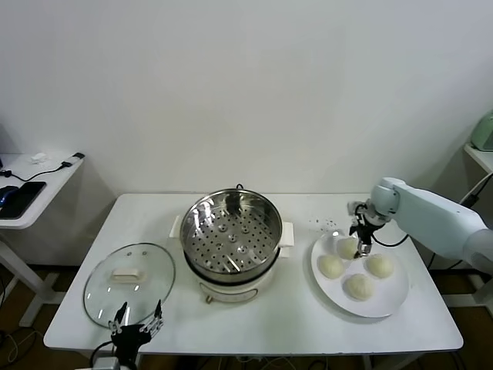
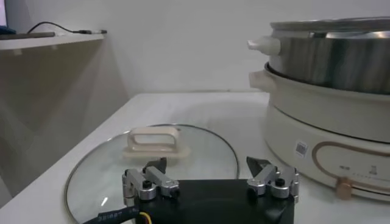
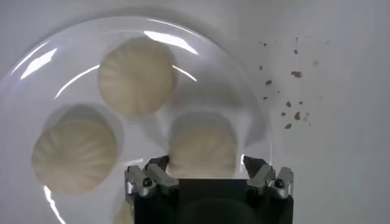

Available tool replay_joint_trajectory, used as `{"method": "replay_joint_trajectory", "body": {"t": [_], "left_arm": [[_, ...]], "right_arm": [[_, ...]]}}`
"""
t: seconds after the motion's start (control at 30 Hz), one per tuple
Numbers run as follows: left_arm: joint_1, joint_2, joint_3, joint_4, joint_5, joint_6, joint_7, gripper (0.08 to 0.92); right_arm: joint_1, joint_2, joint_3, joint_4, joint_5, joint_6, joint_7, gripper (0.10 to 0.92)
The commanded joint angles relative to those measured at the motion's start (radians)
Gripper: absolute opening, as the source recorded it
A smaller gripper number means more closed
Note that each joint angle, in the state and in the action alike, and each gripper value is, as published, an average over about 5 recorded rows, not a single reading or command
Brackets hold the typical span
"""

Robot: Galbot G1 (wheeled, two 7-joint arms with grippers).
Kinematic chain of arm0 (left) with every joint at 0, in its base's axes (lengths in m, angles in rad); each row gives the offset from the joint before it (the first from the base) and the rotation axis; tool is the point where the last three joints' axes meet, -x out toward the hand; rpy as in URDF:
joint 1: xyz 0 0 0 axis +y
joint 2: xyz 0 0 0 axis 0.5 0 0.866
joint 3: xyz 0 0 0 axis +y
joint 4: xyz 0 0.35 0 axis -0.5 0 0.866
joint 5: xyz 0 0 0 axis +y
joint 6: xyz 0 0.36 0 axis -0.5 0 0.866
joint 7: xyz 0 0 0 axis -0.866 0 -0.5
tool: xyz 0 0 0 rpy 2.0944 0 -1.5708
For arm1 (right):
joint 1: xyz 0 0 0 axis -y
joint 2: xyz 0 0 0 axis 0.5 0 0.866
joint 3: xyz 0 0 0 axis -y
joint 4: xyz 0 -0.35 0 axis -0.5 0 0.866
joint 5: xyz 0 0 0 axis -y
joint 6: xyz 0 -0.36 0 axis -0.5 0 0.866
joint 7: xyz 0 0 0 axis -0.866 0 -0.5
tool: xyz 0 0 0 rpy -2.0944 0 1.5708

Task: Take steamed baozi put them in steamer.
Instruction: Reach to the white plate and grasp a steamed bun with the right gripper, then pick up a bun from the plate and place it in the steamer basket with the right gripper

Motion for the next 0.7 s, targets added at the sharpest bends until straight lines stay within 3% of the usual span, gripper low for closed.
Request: {"method": "replay_joint_trajectory", "body": {"t": [0.03, 0.37, 0.7], "left_arm": [[0.002, -0.002, 0.002, -0.003, 0.007, -0.001, -0.001, 0.823], [0.012, -0.004, 0.012, -0.029, 0.009, 0.001, -0.004, 0.823], [0.008, 0.003, 0.018, -0.045, 0.01, 0.006, -0.003, 0.823]], "right_arm": [[-0.008, 0.006, 0.01, 0.001, -0.004, 0.001, -0.003, 0.678], [0.333, -0.021, -0.215, 0.128, 0.082, 0.069, -0.05, 0.63], [0.777, 0.151, -0.417, 0.391, 0.234, 0.339, -0.096, 0.628]]}}
